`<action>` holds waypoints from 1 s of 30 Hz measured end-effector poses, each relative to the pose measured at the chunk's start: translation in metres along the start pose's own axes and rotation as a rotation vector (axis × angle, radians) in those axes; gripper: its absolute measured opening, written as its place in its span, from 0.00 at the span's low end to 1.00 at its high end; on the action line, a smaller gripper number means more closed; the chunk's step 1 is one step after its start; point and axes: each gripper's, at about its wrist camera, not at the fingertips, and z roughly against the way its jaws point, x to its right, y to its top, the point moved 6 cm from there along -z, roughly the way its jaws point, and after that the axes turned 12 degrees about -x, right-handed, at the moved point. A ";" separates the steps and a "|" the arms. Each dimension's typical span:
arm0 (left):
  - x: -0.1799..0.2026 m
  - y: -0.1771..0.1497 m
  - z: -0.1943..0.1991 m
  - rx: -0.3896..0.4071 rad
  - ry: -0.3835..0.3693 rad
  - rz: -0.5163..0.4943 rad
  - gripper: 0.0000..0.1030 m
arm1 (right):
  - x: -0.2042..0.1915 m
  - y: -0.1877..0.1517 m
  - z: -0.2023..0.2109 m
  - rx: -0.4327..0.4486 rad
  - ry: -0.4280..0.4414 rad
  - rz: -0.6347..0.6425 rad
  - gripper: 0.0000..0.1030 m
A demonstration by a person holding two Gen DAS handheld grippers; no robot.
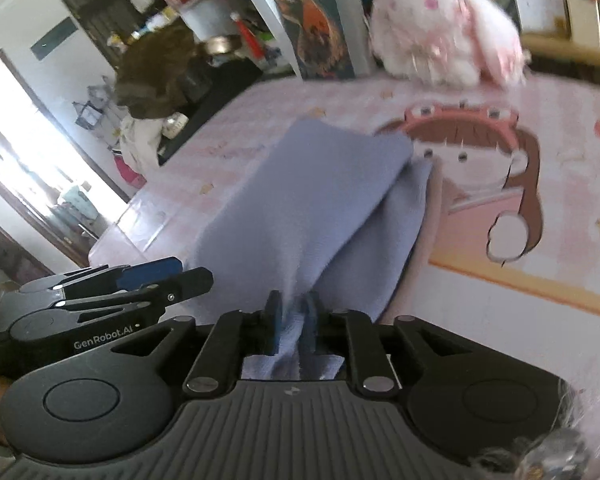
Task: Fold clothes
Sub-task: 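Open both tools and release the folded sweater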
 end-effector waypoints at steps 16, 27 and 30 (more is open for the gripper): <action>0.025 -0.015 0.018 -0.034 -0.019 -0.062 0.48 | 0.001 -0.033 0.030 0.017 -0.120 0.079 0.57; 0.035 -0.025 0.019 -0.071 -0.014 -0.072 0.70 | 0.002 -0.048 0.024 -0.024 -0.132 0.050 0.82; 0.034 -0.025 0.019 -0.080 -0.009 -0.065 0.73 | 0.004 -0.050 0.023 -0.031 -0.127 0.032 0.83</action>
